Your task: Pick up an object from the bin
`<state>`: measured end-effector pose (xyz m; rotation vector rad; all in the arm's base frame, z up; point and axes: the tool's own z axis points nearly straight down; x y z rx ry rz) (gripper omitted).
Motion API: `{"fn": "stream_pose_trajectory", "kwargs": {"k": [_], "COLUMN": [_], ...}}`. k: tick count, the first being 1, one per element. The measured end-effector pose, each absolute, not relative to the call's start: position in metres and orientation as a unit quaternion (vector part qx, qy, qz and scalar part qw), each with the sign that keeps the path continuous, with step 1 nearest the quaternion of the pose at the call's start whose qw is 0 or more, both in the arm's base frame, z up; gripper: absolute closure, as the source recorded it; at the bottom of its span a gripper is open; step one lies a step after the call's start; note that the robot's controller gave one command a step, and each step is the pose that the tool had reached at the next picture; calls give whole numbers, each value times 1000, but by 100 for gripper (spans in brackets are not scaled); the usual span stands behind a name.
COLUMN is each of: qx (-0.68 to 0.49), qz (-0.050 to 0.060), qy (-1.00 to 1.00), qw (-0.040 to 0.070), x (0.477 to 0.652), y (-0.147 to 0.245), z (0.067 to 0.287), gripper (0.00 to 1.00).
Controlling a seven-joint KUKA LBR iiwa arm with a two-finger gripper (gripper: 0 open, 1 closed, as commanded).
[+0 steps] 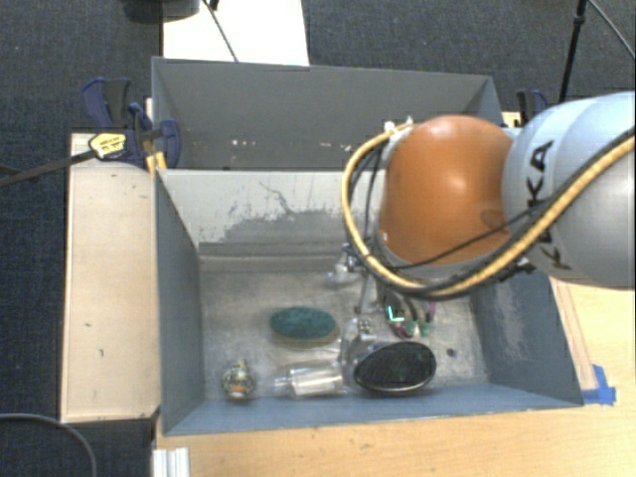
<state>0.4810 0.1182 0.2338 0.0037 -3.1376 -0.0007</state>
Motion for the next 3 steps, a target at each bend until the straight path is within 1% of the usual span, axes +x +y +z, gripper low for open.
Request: {"fn": "stream_pose_trajectory", "kwargs": {"k": [1, 2, 3], "qx": [-116, -118, -134], "qz": [-1, -2, -2], "qy": [-993, -993, -991], "qw": [-3, -7, -4], "x": [520, 522, 512], "y": [117, 117, 109], "z": [70, 74, 223], "gripper": [0, 100, 100]}}
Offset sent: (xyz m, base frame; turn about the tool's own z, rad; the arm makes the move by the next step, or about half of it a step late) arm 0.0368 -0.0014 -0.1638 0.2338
